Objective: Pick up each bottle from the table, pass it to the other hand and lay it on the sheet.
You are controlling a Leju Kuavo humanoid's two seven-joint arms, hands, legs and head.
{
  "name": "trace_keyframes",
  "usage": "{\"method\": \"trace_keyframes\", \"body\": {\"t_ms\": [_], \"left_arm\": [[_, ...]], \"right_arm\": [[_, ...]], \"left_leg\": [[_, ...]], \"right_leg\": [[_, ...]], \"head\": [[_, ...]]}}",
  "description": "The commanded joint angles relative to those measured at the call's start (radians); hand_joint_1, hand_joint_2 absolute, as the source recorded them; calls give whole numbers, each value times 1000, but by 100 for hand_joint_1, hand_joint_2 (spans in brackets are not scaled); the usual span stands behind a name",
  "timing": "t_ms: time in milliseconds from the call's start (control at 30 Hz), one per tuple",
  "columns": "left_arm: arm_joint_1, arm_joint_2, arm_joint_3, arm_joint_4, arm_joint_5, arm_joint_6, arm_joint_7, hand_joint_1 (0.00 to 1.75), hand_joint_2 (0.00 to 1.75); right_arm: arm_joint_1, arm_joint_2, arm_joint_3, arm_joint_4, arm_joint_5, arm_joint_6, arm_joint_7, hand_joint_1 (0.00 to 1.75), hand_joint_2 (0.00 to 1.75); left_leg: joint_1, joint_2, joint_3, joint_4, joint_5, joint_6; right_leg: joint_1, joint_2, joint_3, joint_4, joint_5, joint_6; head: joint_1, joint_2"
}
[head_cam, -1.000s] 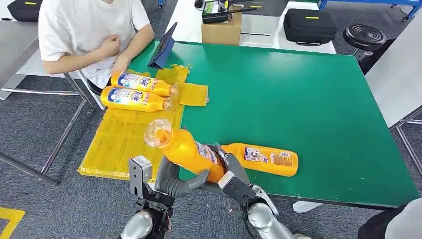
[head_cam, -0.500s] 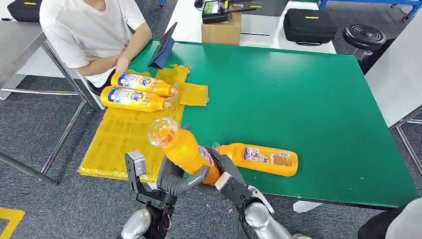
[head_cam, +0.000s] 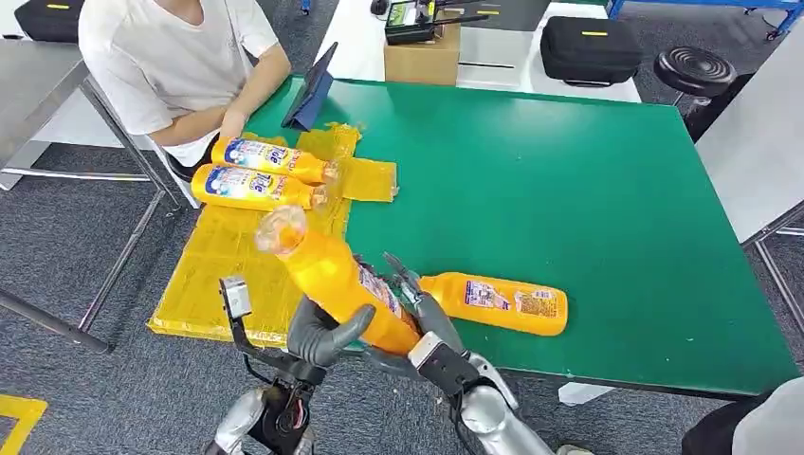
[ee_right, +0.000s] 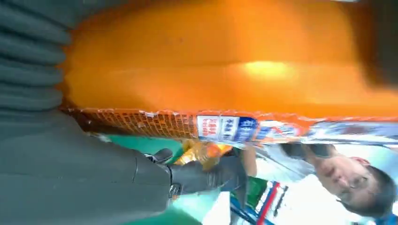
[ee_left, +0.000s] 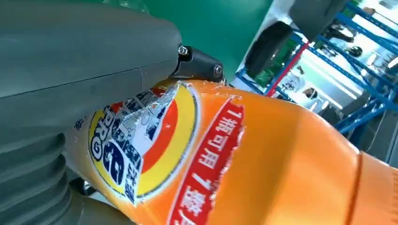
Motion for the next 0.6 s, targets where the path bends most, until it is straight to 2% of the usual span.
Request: {"method": "trace_keyframes", "body": {"t_ms": [33,133,167,200,300,333,400,467,600], "left_arm": [[-36,7,113,47,-89,116,-62,175,175],[-55,11,135,72,-154,181,-70,175,175],[-67,22,134,84,-252,257,-112,175,175],[-77,33,140,93,-284,277,-121,175,175],[-105,68,134,142,-458,380,-140,175,175],[-108,69,148,150,-460,376,-141,175,175],[-138,93,127,194,-712,513,-149,175,175],[-139,90,136,197,-717,508,-148,175,175],[-137,82,141,194,-726,504,-145,175,175]], "right_arm": [[53,-12,-13,-133,25,-94,-20,0,0],[90,-12,-31,-202,70,-206,-41,0,0],[105,-12,-39,-228,84,-253,-48,0,0],[117,-16,-43,-250,88,-276,-53,0,0],[149,-27,-60,-322,108,-352,-68,0,0],[156,-36,-60,-347,109,-354,-67,0,0],[174,-37,-78,-385,136,-412,-81,0,0],[175,-38,-79,-391,136,-414,-81,0,0],[173,-37,-79,-387,135,-415,-81,0,0]], "left_leg": [[1,0,5,0,-2,-1],[2,-1,9,0,-4,-3],[1,-1,9,0,-4,-3],[0,-2,3,-1,-1,-1],[1,-1,8,0,-3,-2],[0,-1,3,-1,-1,-1],[0,-1,3,-1,0,-1],[1,-2,6,-1,-1,-2],[0,0,3,-1,-1,-1]], "right_leg": [[1,-1,5,-1,-2,-2],[2,-3,10,0,-5,-4],[2,-3,9,0,-4,-4],[1,-3,3,0,-2,-2],[1,-3,8,0,-4,-3],[0,-2,4,-1,-1,-2],[0,-2,3,-1,-1,-2],[1,-4,7,-1,-3,-3],[1,-1,3,-1,-1,-1]], "head": [[0,0],[0,0],[0,0],[0,0],[1,0],[0,0],[1,0],[0,0],[0,0]]}}
